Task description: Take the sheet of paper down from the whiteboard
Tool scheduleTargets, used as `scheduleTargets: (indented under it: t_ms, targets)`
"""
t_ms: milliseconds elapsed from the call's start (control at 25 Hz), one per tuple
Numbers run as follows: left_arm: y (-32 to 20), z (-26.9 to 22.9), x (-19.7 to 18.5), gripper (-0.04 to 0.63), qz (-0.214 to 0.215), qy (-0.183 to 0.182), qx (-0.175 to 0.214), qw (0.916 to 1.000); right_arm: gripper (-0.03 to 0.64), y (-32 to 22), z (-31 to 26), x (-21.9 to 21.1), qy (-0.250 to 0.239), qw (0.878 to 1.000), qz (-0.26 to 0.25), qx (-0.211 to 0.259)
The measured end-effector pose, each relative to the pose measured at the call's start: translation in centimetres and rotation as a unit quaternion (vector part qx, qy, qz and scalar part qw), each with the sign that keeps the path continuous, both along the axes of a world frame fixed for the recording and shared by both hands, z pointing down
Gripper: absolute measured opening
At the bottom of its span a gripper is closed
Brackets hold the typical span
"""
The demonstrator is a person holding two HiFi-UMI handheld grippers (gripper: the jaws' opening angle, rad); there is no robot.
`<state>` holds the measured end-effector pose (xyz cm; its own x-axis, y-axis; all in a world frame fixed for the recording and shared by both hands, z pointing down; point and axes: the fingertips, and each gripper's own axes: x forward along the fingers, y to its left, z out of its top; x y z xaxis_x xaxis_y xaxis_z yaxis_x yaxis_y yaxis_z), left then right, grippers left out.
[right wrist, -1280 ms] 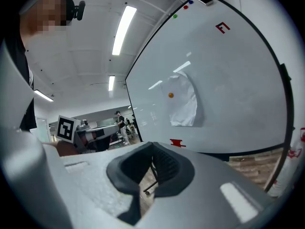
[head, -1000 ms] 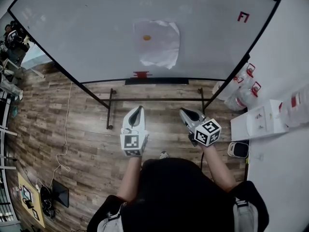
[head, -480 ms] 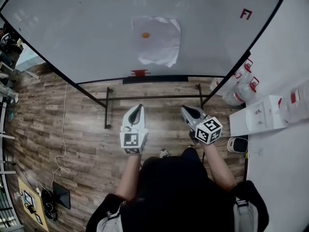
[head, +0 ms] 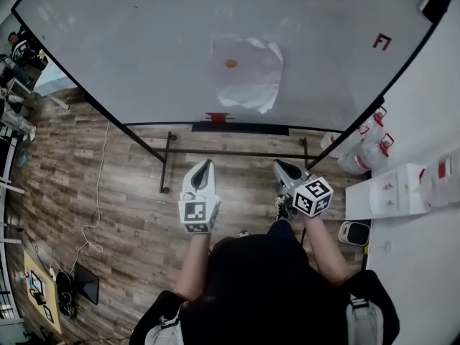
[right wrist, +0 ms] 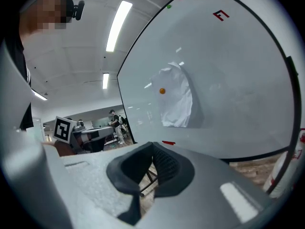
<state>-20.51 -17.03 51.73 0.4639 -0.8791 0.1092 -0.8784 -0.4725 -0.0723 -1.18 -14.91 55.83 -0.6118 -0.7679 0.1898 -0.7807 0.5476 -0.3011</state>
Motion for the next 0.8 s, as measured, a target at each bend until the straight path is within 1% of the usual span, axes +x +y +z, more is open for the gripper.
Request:
scheduleTargets:
  t_ms: [120, 240, 400, 560, 800]
  targets:
    - [-1.0, -0.8, 0.2, 0.012, -0.013, 0.01, -0.003, 0.9999, 0.003, -1.9, -0.4, 0.3, -0.001, 1.0, -0.014, 0.003]
    - [-2.7, -0.8, 0.1, 0.012, -0.033, 0.001, 0.002, 0.9994, 0.003, -4.2, -1.3, 0.7, -0.003, 1.0, -0.027, 0.011]
    - [-4.8, -0.9, 1.6, 0.012, -0.045, 0.0, 0.001, 0.999, 0.003, -7.2, -2.2, 1.9, -0.001, 0.999, -0.039, 0.022]
    - [-6.7, -0.9, 3.4, 0.012, -0.057, -0.006, -0.001, 0.9984, 0.003, -10.0, -2.5, 3.4, 0.012, 0.998, -0.052, 0.033]
    - [-9.2, -2.0, 5.0, 0.012, -0.091, -0.013, 0.006, 0.9958, 0.003, -13.8, -3.5, 5.1, 0.015, 0.995, -0.084, 0.048]
